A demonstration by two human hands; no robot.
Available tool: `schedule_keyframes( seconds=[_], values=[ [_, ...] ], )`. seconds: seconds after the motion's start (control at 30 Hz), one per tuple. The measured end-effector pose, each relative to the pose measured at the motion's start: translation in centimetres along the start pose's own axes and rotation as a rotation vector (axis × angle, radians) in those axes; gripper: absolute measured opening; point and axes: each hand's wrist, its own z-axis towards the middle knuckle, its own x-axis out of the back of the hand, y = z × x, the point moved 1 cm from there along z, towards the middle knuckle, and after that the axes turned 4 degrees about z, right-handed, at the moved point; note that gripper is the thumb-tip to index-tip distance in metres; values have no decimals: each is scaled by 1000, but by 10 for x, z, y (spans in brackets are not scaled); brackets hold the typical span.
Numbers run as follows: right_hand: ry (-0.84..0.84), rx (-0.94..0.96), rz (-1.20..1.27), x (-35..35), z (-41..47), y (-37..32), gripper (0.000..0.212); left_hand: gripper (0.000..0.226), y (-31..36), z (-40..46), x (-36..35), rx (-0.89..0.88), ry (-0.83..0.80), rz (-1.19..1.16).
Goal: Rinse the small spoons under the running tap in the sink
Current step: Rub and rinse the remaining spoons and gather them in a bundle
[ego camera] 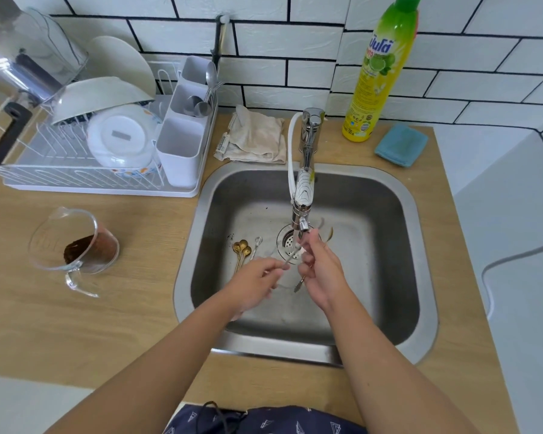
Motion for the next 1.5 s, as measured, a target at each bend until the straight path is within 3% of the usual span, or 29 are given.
schedule_keyframes(
  seconds=[0.17, 0.3, 0.4, 0.57, 0.67, 0.83, 1.07, 1.2, 1.3, 1.5],
  values=[
    [54, -2, -33, -1, -1, -2, 50, 14, 8, 9, -34, 24, 157, -175],
    [102, 30, 81, 5, 1, -9, 43, 27, 8, 14, -44, -4, 287, -26],
    [133, 60, 115, 15, 1, -21, 42, 34, 5, 15, -37, -62, 269, 51],
    [180, 49, 183, 31, 5, -30, 42, 19, -25, 37, 7, 1, 341, 540],
    [165, -15, 156, 27, 2, -22, 35, 33, -46, 50, 16, 118, 234, 839],
    [104, -45, 95, 21, -1, -12, 28, 38, -58, 54, 16, 213, 165, 1004],
    [125, -41, 23, 22, 3, -11, 22, 24, -50, 53, 15, 207, 101, 991],
    [197, 6, -141, 25, 5, -7, 9, 17, -43, 43, 11, 65, 2, 743],
    [195, -1, -276, 24, 5, 0, 14, 15, -38, 31, 4, 92, -135, 601],
    [126, 79, -413, 17, 0, 19, 16, 25, -27, 12, 2, 63, -104, 373]
  ],
)
